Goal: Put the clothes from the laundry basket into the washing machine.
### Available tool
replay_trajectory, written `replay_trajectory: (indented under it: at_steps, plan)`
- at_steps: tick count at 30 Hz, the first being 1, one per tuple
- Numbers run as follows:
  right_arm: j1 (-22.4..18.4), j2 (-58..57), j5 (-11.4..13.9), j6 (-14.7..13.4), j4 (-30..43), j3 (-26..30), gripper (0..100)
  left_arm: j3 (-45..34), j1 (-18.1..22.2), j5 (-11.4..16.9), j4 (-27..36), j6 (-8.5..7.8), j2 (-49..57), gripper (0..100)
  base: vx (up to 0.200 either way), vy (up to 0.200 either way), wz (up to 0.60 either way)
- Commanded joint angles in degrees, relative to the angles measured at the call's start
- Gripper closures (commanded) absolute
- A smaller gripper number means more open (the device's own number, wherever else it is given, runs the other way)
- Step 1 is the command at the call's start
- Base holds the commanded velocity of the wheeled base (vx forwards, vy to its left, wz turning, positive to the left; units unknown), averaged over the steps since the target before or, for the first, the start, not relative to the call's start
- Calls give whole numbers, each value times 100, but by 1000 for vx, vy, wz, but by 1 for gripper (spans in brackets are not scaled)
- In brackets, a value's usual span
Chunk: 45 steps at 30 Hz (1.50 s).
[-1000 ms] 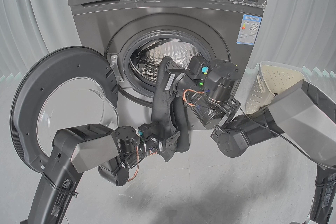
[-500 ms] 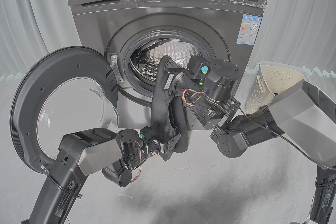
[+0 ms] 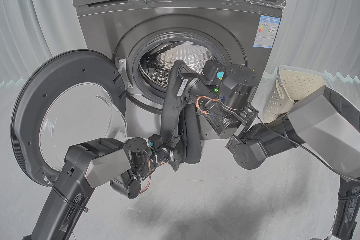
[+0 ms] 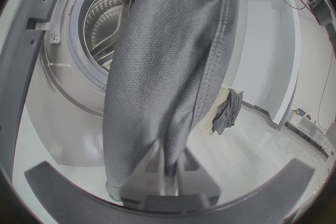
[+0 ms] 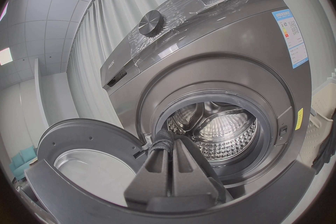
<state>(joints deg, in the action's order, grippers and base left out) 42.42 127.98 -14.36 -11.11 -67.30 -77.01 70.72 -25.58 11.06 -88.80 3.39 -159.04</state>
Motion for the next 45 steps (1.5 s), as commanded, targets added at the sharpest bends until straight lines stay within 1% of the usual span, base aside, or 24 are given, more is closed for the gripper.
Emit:
replay_trajectory:
  at_steps: [1,4,8,10,11,12,13,17,18,19,22,24,25,28,29,30,32,37,39,45]
  plan:
    - [-94,-18,-5,-6,-11,89,100,-76,9,2,-15,-14,48,100,0,0,0]
    - [-305,-45,-5,-6,-20,292,100,-374,44,-25,-32,-49,233,100,0,0,0]
    - [-586,-194,-5,-6,-46,731,100,-1209,176,11,-41,-49,839,100,0,0,0]
    - [-595,-203,-5,-6,-46,749,100,-1236,185,11,-41,-49,866,100,0,0,0]
    - [-709,-264,3,3,-107,1012,100,-1614,290,37,-50,-40,1261,100,0,0,0]
    - [-709,-264,3,3,-107,1012,100,-1614,290,37,-50,-40,1261,100,0,0,0]
    - [-806,-300,12,3,-178,1320,100,-1992,413,107,-50,-40,1718,100,0,0,0]
    - [-938,-308,47,3,-301,1759,100,-2554,519,292,-50,-14,2369,100,0,0,0]
    - [-938,-300,47,3,-318,1795,100,-2607,527,309,-50,-14,2421,100,0,0,0]
    - [-946,-256,56,3,-468,2005,100,-2888,527,380,-50,-14,2694,100,0,0,0]
    - [-946,-185,65,12,-714,2313,100,-3205,519,459,-41,4,3089,100,0,0,0]
    - [-955,-133,74,12,-775,2392,100,-3222,519,459,-32,21,3204,100,0,0,0]
    - [-982,-18,83,12,-863,2568,100,-3213,527,459,-41,-31,3371,100,0,0,0]
    - [-982,113,109,21,-942,2928,100,-3196,589,468,-24,30,3652,100,0,0,0]
    - [-982,113,109,21,-942,2928,100,-3196,589,468,-24,30,3652,100,0,0,0]
    - [-973,280,153,21,-995,3139,100,-3187,712,468,-32,57,3749,100,0,0,0]
    - [-973,456,197,38,-1136,3227,100,-3143,800,503,-32,65,3801,100,0,0,0]
    - [-902,737,223,38,-1294,3245,100,-3161,861,591,-32,92,4065,100,0,0,0]
    - [-859,852,223,30,-1303,3245,100,-3196,853,608,-24,153,4188,100,0,0,0]
    - [-683,984,223,21,-1452,3210,100,-3205,835,617,-24,162,4232,100,0,0,0]
